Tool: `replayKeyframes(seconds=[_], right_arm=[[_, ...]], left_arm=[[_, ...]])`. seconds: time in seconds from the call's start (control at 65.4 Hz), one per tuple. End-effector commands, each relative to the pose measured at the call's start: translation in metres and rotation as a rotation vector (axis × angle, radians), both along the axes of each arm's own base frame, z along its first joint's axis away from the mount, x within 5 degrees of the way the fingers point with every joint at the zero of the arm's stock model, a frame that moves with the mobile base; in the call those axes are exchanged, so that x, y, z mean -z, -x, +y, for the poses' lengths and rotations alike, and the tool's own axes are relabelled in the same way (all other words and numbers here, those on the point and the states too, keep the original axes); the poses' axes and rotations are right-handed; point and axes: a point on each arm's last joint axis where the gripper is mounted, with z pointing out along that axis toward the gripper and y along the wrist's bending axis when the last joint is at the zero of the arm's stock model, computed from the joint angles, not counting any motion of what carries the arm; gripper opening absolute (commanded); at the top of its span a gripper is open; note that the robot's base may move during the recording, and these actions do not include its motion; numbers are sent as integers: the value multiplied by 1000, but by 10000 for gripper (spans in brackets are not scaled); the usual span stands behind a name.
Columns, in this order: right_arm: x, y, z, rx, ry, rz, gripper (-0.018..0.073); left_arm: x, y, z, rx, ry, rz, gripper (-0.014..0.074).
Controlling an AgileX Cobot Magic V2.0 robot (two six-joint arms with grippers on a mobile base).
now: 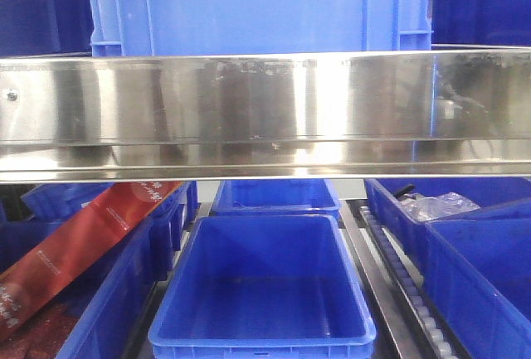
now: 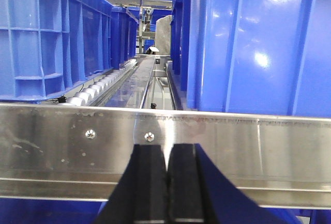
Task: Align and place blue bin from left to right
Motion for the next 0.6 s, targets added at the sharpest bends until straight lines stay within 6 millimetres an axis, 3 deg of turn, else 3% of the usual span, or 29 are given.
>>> replayKeyframes(seconds=[0.0,0.26,0.352,0.581], right_arm=[[-3,0,0,5,-8,-30,-78],[-3,0,0,5,-8,-30,-78],[-3,0,0,5,-8,-30,-78],[-3,0,0,5,-8,-30,-78]], left_arm=[[-3,3,0,12,4,-26,-111],[7,4,8,-57,-55,28,-111],[20,9,17,-136,-212,5,-111],[71,27,39,-297,-213,47,-111]])
